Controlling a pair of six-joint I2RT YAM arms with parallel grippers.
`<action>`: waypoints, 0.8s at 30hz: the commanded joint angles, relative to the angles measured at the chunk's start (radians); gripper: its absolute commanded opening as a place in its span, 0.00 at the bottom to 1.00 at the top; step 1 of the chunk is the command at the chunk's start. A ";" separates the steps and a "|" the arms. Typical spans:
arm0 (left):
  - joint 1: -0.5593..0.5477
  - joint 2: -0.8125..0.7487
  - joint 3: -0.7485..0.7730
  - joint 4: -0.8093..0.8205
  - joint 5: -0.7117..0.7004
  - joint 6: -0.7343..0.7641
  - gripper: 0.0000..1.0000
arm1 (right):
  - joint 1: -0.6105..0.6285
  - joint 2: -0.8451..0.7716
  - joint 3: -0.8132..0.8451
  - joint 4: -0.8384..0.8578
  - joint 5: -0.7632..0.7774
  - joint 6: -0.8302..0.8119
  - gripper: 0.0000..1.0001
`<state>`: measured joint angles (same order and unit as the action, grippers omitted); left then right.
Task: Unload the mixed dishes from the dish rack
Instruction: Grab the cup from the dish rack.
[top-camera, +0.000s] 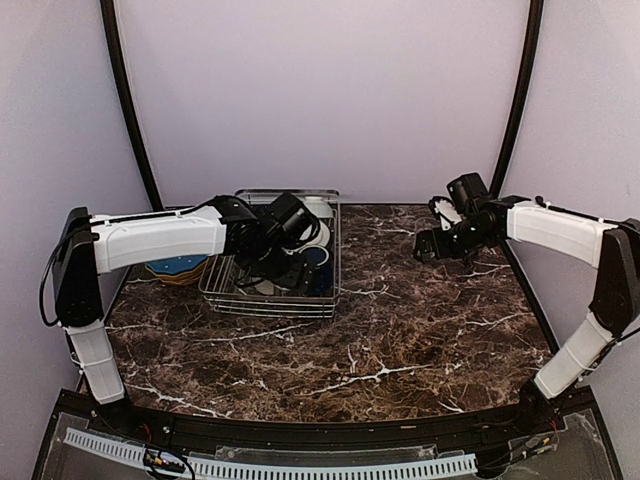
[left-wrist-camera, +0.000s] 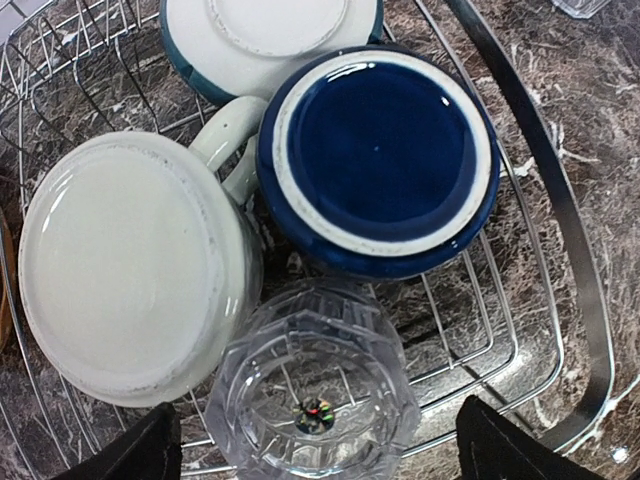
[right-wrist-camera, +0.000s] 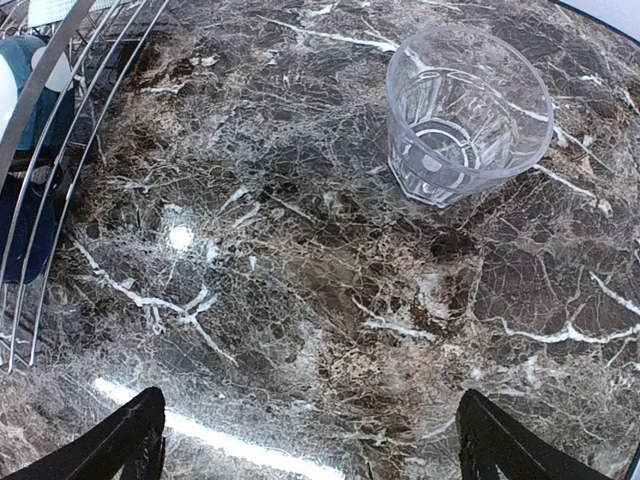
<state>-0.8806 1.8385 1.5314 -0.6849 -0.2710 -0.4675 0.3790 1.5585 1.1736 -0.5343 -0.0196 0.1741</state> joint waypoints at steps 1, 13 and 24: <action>-0.010 0.005 0.004 -0.066 -0.074 -0.070 0.93 | 0.004 -0.016 -0.028 0.054 -0.024 0.009 0.99; -0.012 0.106 0.045 -0.054 -0.067 -0.115 0.83 | 0.004 -0.024 -0.011 0.048 -0.059 -0.009 0.99; -0.011 0.055 0.026 -0.030 -0.068 -0.084 0.54 | 0.008 -0.074 0.028 0.052 -0.140 0.070 0.99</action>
<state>-0.8886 1.9427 1.5566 -0.6930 -0.3347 -0.5766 0.3801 1.5494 1.2243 -0.5186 -0.1059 0.1936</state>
